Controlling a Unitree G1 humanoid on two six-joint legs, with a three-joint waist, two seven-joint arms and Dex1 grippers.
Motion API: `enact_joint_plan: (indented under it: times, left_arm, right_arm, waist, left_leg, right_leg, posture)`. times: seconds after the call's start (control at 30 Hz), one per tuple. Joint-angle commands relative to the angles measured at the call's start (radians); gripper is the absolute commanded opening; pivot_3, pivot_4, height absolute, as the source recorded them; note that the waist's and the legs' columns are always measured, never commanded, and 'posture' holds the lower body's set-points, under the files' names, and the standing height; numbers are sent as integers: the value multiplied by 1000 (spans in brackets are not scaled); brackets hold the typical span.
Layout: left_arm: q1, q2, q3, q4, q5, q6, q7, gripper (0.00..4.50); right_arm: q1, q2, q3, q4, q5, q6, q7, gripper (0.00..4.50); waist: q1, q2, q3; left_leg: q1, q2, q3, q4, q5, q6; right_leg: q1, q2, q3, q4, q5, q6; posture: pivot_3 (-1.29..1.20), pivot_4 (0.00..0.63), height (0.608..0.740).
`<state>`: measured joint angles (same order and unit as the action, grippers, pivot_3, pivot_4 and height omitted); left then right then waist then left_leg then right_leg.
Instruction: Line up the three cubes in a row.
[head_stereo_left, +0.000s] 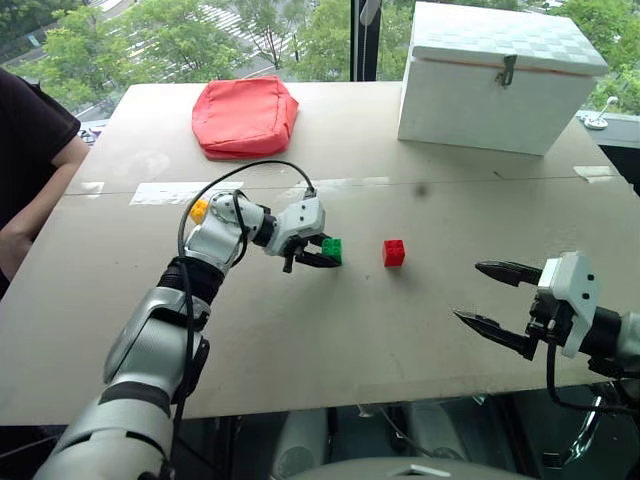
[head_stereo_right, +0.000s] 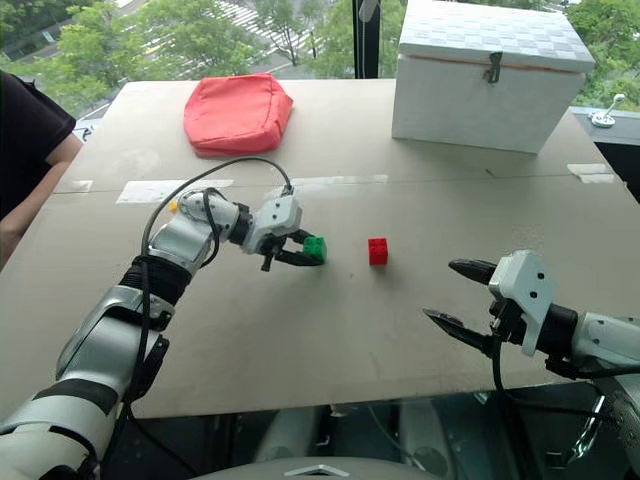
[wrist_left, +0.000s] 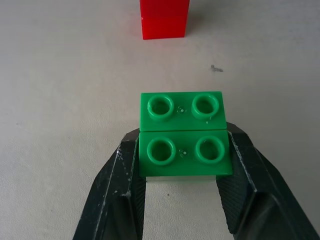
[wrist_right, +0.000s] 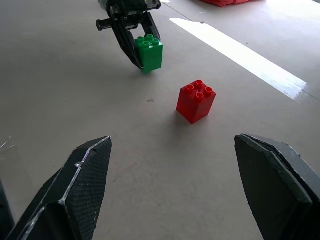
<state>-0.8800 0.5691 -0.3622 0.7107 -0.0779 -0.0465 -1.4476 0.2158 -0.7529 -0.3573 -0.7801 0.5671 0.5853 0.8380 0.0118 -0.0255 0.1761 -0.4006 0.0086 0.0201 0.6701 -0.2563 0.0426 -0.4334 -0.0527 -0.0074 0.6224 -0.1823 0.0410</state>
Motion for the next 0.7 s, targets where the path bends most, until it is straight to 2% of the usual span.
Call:
enact_joint_plan:
  times: [0.03,0.23,0.5,0.57,0.63,0.7]
  left_arm:
    - [-28,-10,19,20,19,-42,-24,1324]
    - [-36,-46,28,38,50,-25,28,1324]
    - [-23,-45,44,-13,48,46,14,1324]
    - [-19,-48,49,-23,46,50,19,2354]
    - [-17,-51,64,-37,37,60,35,3012]
    - [-12,-40,74,-59,30,79,27,4037]
  right_arm:
    - [16,-5,-34,-46,21,-12,-21,4050]
    - [31,-15,-34,-49,16,-18,-35,4050]
    - [28,-19,-7,-44,6,-28,-45,4050]
    - [18,-22,0,-39,4,-29,-45,4050]
    - [13,-25,3,-37,5,-28,-43,4050]
    - [11,-28,2,-36,8,-27,-40,4050]
  waist:
    - [2,0,0]
    - [4,-1,0]
    - [3,-1,0]
    - [3,-1,0]
    - [3,-1,0]
    - [2,-1,0]
  left_leg:
    - [0,0,0,0,0,0]
    - [0,0,-1,1,0,0]
    - [0,0,-1,2,0,0]
    - [0,0,-1,2,0,0]
    - [0,0,-1,2,0,0]
    - [0,0,-2,2,0,0]
  right_leg:
    - [0,0,0,0,0,0]
    - [1,0,0,1,0,0]
    - [1,0,0,2,2,3]
    - [1,0,0,2,2,3]
    - [1,0,0,2,2,3]
    - [1,0,0,2,2,3]
  posture:
    - [0,150,740]
    - [0,150,740]
    - [0,150,740]
    - [0,150,740]
    - [0,150,740]
    - [0,150,740]
